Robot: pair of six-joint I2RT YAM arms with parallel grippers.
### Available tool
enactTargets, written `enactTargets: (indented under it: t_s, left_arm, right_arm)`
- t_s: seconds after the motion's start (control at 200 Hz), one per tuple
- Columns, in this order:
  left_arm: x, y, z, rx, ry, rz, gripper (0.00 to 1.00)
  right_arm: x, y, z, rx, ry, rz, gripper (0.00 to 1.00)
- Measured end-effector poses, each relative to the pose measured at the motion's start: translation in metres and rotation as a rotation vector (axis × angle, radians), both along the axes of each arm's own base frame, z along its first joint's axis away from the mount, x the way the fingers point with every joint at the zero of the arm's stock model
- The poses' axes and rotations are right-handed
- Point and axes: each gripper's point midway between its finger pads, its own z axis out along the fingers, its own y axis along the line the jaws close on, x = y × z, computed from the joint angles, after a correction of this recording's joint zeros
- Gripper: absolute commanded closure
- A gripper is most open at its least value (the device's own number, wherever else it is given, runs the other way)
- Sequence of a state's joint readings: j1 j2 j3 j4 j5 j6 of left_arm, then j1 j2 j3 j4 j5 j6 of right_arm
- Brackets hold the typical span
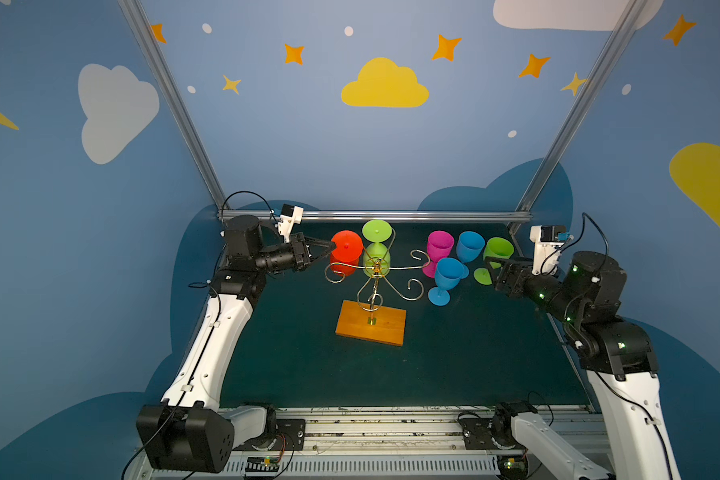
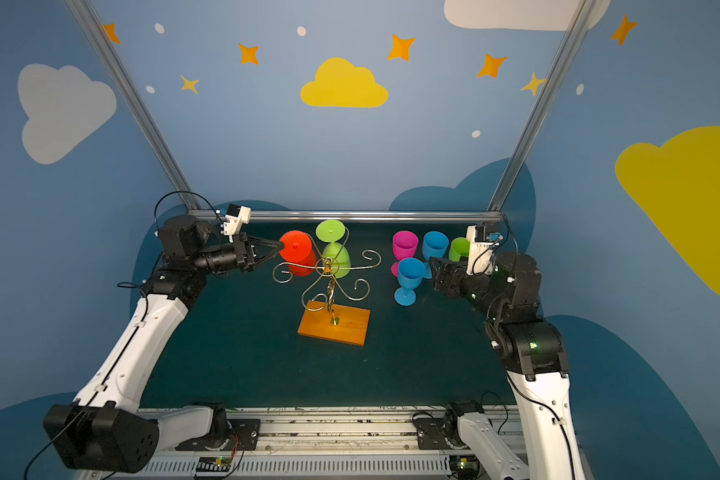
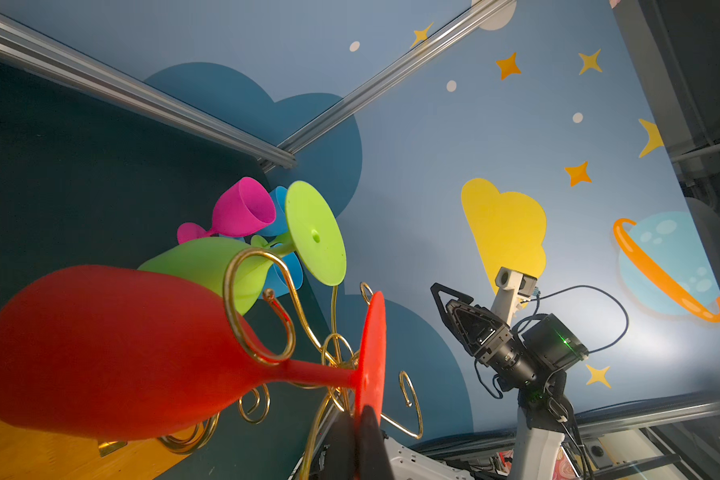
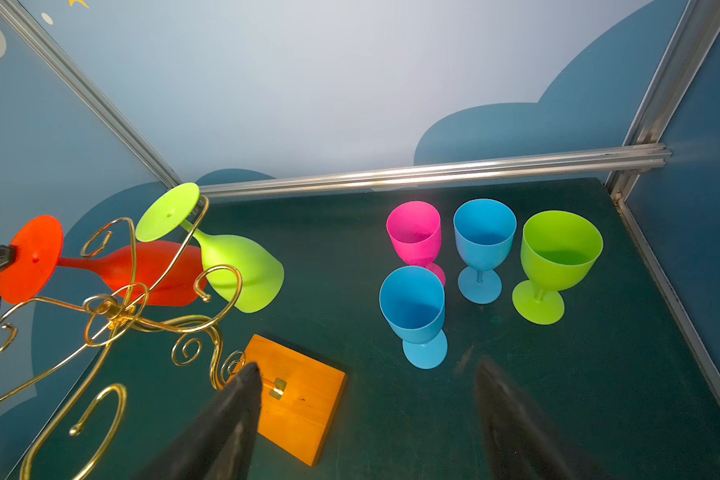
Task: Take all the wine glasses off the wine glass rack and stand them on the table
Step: 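Lift the red glass up off the rack with the left gripper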
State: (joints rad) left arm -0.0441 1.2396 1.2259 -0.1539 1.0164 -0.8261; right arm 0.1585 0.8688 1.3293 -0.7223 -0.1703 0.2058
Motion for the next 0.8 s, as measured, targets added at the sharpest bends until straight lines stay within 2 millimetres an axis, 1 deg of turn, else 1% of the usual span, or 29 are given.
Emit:
enactTargets:
  t_s: [0.08,0.19,0.35,0.441,0.521,0.606,0.711,0.796]
  left_arm:
    - [0.002,0.009,0.000,0.004,0.001,0.029,0.97]
    - [0.005,0.031,0.002,0.008,-0.009,0.102,0.97]
    - [0.011,0.067,0.016,-0.007,-0.041,0.214,0.97]
    - [0.017,0.082,0.027,-0.029,-0.051,0.258,0.97]
    - [0.024,0.088,0.047,-0.055,-0.075,0.272,0.97]
    - [0.030,0.088,0.077,-0.084,-0.131,0.263,0.97]
    - [0.032,0.081,0.117,-0.117,-0.211,0.227,0.97]
    - [0.028,0.069,0.145,-0.138,-0.268,0.177,0.97]
  right_arm:
    - [0.000,0.000,-0.001,0.000,0.002,0.000,0.20]
    - [-0.001,0.001,-0.002,0.001,0.005,0.006,0.21]
    - [-0.002,0.004,-0.001,0.004,0.002,0.023,0.21]
    - [-0.003,0.006,0.000,0.005,-0.004,0.039,0.20]
    - [-0.004,0.010,0.003,0.007,-0.029,0.068,0.20]
    - [-0.005,0.018,0.008,0.010,-0.065,0.115,0.20]
    - [-0.005,0.029,0.021,0.014,-0.132,0.185,0.20]
    - [-0.004,0.038,0.037,0.024,-0.200,0.243,0.20]
